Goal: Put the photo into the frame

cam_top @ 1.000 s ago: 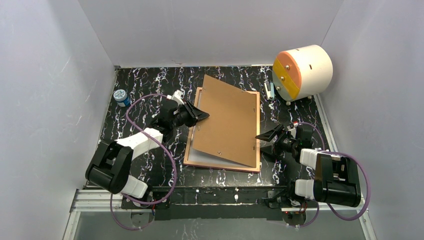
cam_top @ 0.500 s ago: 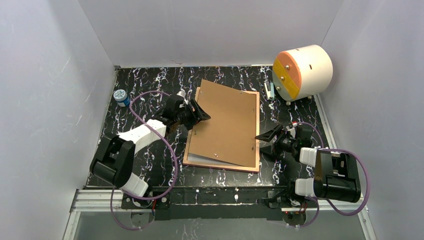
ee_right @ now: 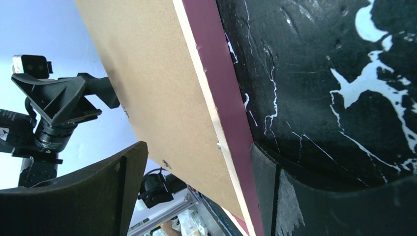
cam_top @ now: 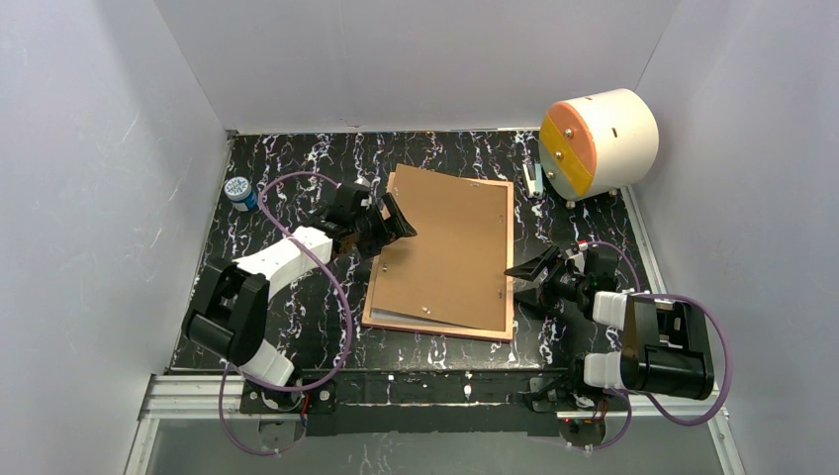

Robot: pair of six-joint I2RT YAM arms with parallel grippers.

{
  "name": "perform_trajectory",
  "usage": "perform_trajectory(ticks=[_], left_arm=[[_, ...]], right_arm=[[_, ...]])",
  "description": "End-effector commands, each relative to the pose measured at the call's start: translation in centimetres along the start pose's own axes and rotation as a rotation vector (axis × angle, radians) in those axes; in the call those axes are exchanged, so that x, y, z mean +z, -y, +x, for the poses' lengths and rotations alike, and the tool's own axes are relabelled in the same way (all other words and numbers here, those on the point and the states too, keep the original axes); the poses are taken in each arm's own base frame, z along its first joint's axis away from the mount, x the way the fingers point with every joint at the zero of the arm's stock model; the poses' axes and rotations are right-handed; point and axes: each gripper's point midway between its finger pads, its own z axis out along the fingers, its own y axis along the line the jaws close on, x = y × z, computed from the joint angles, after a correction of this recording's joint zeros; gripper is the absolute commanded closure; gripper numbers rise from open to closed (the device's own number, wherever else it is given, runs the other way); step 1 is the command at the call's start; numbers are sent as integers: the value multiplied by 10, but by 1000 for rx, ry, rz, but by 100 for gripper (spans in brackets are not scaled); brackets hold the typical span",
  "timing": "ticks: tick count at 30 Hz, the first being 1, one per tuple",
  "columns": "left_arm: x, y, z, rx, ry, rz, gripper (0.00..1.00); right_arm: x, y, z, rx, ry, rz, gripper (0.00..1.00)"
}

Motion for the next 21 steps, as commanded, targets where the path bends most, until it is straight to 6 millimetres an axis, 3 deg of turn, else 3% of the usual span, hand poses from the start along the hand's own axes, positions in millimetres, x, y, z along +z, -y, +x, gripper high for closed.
perform_trajectory(ticks=[1, 7, 14, 17, 21], left_arm=[[-11, -8, -14, 56, 35, -136, 12], [-19, -27, -26, 119, 52, -287, 9], [-42, -45, -44, 205, 125, -426, 6], [-44, -56, -42, 236, 119, -459, 6], [-30, -74, -26, 251, 51, -488, 7]], right_arm=[[3, 5, -4, -27, 11, 29, 15], [3, 8, -4, -28, 12, 42, 15], [0, 9, -10, -63, 42, 81, 16], [-4, 7, -20, -113, 83, 121, 16], [-10, 8, -38, -185, 147, 204, 16]])
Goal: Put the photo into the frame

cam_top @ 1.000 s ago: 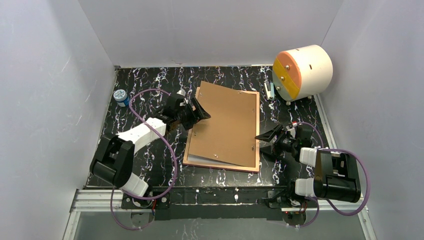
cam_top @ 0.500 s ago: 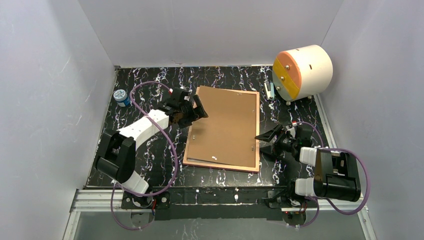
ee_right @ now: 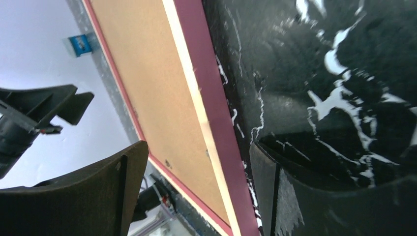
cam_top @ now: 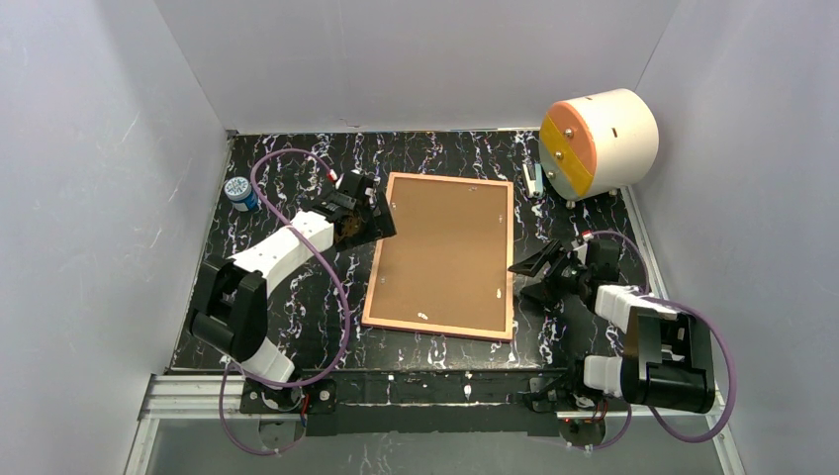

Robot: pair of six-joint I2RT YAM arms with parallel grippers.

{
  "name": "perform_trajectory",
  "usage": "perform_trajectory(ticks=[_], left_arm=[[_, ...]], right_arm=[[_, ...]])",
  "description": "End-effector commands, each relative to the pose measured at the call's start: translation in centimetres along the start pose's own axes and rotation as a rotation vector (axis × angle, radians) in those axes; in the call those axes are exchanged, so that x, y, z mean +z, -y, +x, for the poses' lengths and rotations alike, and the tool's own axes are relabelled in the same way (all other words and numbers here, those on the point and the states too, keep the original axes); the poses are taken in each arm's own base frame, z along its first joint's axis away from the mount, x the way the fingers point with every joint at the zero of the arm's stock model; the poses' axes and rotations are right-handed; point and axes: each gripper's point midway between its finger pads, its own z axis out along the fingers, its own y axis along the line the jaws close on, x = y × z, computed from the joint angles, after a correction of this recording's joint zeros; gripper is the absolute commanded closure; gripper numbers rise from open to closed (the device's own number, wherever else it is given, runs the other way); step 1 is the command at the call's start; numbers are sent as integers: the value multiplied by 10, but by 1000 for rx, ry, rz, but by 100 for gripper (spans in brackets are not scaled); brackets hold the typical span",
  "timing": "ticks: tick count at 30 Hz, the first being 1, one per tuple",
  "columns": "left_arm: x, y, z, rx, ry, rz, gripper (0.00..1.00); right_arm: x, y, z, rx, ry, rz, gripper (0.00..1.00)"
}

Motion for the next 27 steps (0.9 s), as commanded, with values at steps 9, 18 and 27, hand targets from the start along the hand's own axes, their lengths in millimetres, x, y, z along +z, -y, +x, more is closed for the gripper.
perform_trajectory(ticks=[9, 18, 27], left_arm=[[29, -21, 40, 77, -73, -17, 23], [30, -33, 53, 62, -86, -37, 69], [3, -40, 77, -19, -114, 7, 81]], right_arm=[[13, 4, -36, -116, 26, 140, 26], [46, -5, -8, -204, -95, 170, 49], [47, -5, 16, -271, -141, 187, 55]])
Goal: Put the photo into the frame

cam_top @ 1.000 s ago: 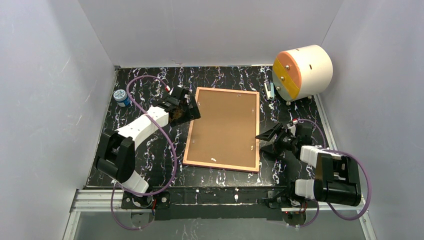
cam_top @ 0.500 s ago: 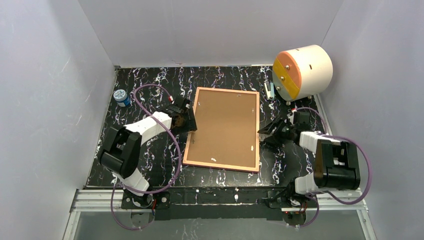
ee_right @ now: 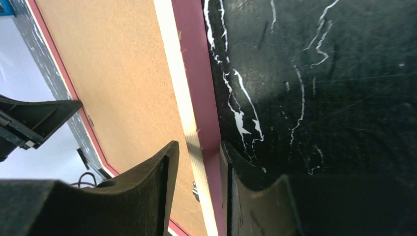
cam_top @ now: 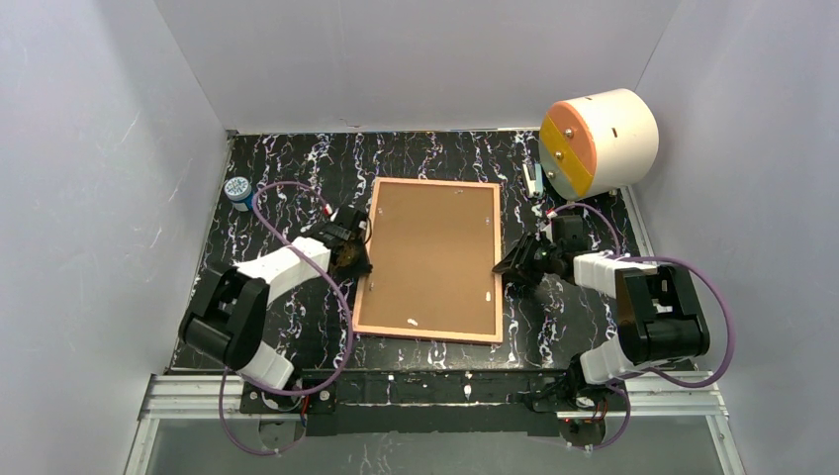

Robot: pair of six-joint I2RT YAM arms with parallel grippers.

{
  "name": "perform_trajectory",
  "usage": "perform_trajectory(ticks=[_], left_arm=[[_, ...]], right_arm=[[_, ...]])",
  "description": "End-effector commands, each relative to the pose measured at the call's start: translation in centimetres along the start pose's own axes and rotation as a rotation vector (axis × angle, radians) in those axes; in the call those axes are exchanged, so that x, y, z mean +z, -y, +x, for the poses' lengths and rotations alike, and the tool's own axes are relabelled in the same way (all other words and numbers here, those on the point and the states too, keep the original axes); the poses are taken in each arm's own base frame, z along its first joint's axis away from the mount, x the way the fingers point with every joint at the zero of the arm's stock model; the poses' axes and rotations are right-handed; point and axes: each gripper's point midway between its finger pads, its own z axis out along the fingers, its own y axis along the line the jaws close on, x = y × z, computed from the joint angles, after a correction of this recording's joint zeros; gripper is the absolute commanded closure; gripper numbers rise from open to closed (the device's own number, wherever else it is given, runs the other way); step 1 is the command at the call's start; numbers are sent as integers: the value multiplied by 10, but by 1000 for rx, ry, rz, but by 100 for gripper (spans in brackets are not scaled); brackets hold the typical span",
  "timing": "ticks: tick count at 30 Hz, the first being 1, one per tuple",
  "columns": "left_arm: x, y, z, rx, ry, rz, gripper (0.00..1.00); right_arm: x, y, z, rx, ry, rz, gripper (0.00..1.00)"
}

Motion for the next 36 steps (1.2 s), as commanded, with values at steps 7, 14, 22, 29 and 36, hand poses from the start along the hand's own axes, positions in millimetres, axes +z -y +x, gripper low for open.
perform_trajectory(ticks=[7, 14, 22, 29, 36], left_arm=[[-46, -9, 20, -79, 30, 61, 72], [-47, -17, 15, -73, 60, 22, 49], [-46, -26, 15, -65, 71, -22, 49], [-34, -21, 34, -90, 30, 43, 57], [-21, -28, 39, -127, 89, 55, 67]], right_arm=[[-16, 10, 8, -98, 19, 131, 43], [-55, -30, -27, -189, 190, 109, 22], [-41, -101, 26, -200, 70, -95, 32], [-1, -142, 85, -239, -18, -148, 33], [50, -161, 150, -252, -104, -172, 43]])
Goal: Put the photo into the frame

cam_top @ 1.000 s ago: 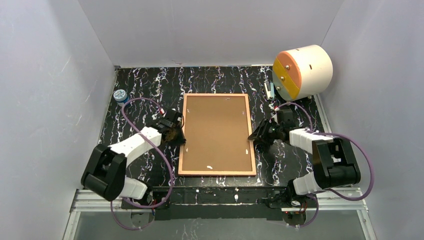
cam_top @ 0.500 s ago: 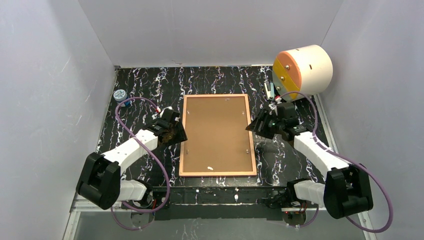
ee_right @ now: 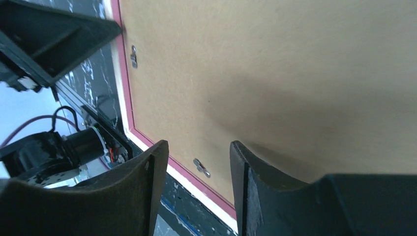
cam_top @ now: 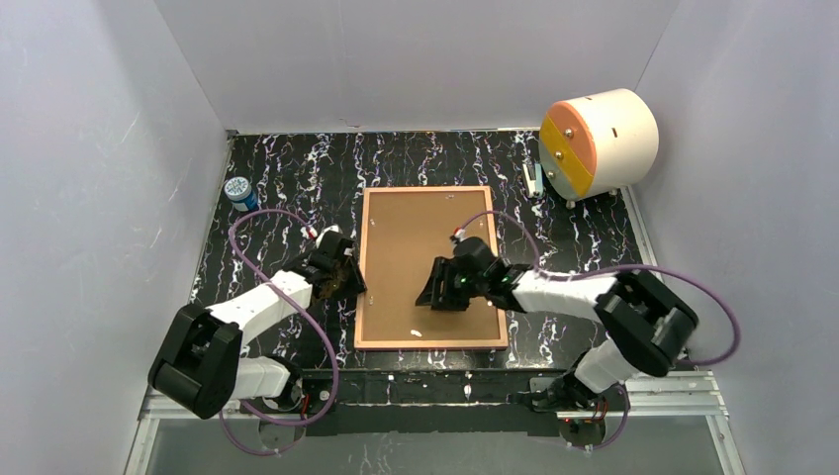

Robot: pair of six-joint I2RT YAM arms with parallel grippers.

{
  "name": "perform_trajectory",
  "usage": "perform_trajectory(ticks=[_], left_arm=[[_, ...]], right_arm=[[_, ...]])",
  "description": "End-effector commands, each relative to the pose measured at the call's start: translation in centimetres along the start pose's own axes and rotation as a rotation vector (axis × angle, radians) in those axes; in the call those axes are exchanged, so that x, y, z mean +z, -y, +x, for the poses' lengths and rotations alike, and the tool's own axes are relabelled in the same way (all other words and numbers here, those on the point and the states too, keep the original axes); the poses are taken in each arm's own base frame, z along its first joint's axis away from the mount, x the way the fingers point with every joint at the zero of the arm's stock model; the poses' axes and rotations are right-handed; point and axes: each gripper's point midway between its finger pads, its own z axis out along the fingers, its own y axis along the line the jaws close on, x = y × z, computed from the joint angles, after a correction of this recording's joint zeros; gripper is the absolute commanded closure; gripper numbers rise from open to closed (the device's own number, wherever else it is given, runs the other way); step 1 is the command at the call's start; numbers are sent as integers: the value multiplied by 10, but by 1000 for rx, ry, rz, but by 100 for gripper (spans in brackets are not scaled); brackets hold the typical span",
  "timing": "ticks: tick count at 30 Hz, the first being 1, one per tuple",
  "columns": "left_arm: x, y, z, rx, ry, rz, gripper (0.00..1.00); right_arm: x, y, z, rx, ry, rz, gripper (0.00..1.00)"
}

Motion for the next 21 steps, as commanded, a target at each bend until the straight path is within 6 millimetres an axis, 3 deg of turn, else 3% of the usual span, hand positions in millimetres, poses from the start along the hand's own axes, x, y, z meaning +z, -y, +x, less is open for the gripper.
perform_trajectory(ticks=[1, 6, 11, 17, 21], left_arm=[[4, -4, -1, -28, 53, 13, 68], [8, 0, 4, -18, 26, 32, 72], [8, -4, 4, -7, 33, 25, 73], [-1, -10, -6, 11, 76, -14, 67], [-2, -9, -10, 11, 92, -15, 77]], right_arm=[[29, -41, -1, 39, 59, -85, 45], [58, -58, 2, 83, 39, -115, 51], [87, -56, 11, 115, -34, -100, 60], [101, -51, 14, 136, -51, -90, 65], [110, -50, 25, 145, -96, -97, 71]])
